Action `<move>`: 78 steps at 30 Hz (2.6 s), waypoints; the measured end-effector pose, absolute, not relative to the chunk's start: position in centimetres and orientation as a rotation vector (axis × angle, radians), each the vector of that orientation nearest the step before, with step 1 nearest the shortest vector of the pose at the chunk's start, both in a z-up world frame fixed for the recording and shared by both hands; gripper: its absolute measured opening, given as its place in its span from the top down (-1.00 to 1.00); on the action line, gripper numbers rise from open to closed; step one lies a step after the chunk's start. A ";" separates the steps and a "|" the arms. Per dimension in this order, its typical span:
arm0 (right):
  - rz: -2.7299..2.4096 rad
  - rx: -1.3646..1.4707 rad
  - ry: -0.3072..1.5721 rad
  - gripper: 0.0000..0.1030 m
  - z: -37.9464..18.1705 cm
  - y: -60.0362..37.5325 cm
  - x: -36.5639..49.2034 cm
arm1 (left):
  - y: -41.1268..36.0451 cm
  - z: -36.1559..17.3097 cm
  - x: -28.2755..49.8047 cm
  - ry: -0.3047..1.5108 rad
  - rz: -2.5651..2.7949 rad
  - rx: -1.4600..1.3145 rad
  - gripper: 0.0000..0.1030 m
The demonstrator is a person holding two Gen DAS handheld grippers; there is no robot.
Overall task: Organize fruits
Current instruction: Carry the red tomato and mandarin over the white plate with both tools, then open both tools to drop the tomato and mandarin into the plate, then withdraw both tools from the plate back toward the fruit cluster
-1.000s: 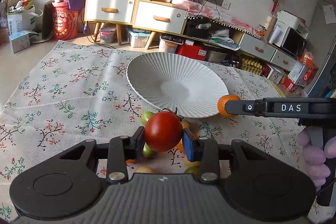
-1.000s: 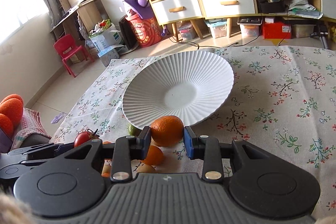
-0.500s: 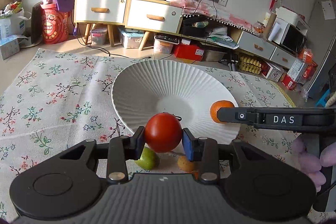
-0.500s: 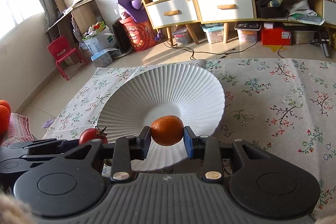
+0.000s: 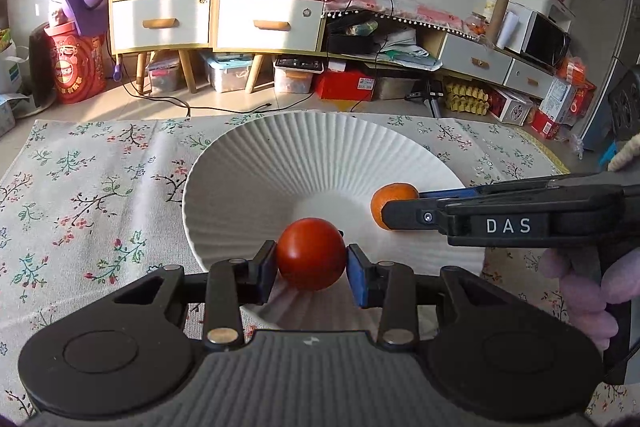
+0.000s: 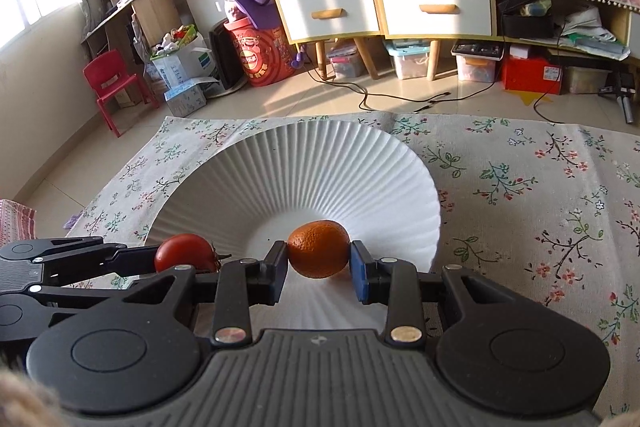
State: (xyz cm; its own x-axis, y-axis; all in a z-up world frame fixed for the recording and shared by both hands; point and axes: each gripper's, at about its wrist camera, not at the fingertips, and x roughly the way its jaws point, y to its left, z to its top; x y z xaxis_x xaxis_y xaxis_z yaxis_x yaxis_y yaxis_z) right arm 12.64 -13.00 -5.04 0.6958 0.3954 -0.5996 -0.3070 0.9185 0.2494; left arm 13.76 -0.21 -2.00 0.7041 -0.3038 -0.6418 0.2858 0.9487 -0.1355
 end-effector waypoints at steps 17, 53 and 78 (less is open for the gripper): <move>0.410 0.119 0.703 0.40 -5.2 -12.7 13.6 | -1.8 -2.7 15.6 0.722 -0.359 0.059 0.44; 0.361 0.108 0.650 -0.81 -1.9 -13.9 7.2 | -0.7 0.5 8.9 0.731 -0.318 0.076 -0.83; 0.327 0.053 0.694 -0.99 -5.1 -14.2 0.9 | 3.1 -2.9 1.6 0.789 -0.222 0.004 -0.83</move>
